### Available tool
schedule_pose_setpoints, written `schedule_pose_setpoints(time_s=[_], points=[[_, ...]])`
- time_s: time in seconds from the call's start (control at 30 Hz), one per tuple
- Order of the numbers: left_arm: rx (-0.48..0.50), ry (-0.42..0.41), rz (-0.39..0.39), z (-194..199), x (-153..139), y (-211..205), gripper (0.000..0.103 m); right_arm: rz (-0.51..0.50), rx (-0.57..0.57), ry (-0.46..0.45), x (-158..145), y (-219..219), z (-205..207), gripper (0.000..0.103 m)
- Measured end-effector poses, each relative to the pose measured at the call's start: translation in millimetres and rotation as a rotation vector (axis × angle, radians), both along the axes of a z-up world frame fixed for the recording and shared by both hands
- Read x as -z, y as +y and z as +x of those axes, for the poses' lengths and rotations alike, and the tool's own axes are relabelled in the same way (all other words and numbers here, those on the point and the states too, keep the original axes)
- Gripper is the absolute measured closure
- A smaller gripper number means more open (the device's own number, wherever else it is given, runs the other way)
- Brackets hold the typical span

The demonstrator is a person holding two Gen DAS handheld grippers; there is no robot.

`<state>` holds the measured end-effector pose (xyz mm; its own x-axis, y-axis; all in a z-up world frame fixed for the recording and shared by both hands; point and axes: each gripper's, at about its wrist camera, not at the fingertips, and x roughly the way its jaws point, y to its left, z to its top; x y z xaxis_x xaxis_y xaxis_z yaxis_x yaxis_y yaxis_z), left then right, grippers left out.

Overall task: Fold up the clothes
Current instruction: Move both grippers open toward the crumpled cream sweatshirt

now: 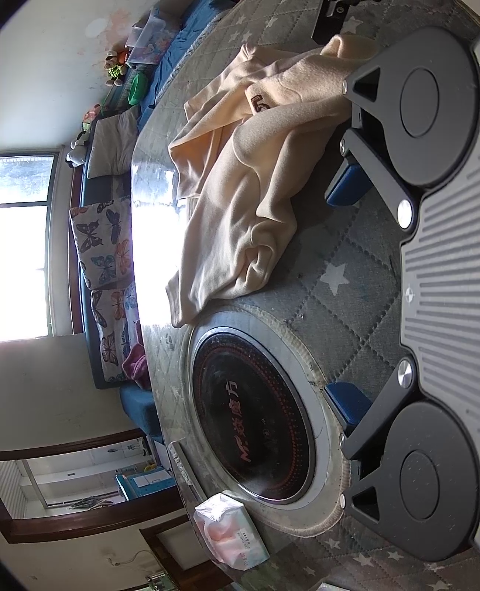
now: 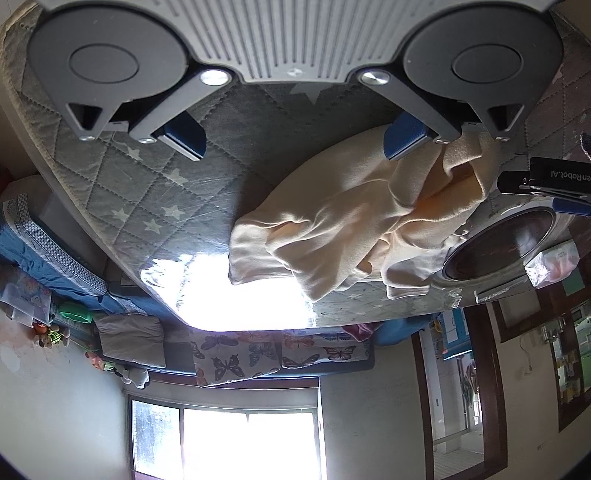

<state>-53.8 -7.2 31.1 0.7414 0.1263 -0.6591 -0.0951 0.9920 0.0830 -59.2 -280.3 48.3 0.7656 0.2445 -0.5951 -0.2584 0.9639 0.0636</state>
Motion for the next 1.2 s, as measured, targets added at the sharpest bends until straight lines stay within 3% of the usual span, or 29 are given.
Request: schedule_pose_setpoints(time_s=[1.2], points=[[0.026,0.002,-0.008,-0.7,-3.7,-5.9,0.0,-0.058,-0.007,-0.001,-2.9,4.3,-2.8,0.0]])
